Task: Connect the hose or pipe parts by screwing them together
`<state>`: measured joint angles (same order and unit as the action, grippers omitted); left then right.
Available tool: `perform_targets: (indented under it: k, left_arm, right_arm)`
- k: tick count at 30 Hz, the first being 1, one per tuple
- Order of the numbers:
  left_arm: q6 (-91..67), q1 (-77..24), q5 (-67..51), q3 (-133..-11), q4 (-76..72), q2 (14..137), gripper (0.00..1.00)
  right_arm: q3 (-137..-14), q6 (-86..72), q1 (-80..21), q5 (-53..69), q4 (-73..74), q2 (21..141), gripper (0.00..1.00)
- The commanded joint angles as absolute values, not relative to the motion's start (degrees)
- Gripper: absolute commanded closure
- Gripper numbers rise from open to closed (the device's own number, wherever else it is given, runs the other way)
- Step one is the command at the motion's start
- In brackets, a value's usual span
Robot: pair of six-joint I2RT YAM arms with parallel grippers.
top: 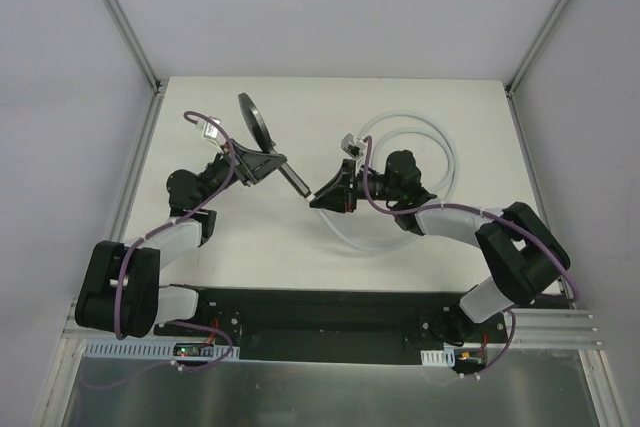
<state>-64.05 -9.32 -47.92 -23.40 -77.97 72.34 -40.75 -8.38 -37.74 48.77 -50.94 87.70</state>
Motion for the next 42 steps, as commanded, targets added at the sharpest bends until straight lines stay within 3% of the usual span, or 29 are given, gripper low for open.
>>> perform_targets:
  k: [1,16,33,37,42]
  left_arm:
    - [-64.78,-11.6,-61.17,-23.55,-95.71,73.92,1.0]
    - [-64.6,-12.04,-59.5,-24.52,-96.33,76.11,1.0]
    - [-62.4,-15.21,-61.09,-26.54,-96.33,77.34,1.0]
    - [-61.97,-15.12,-58.63,-26.19,-95.89,78.48,1.0]
    - [-58.19,-14.86,-56.0,-25.84,-90.63,78.14,1.0]
  right_arm:
    - [-46.14,-15.99,-36.13,50.36,-77.6,87.18,0.99]
    - [-44.73,-20.38,-35.24,52.47,-77.87,88.68,0.99]
    - [-43.86,-28.48,-33.84,51.6,-87.8,92.11,0.99]
    - [-41.93,-28.57,-32.35,49.57,-87.8,91.23,0.85]
    - [-39.47,-28.21,-31.2,48.43,-87.72,90.09,0.77]
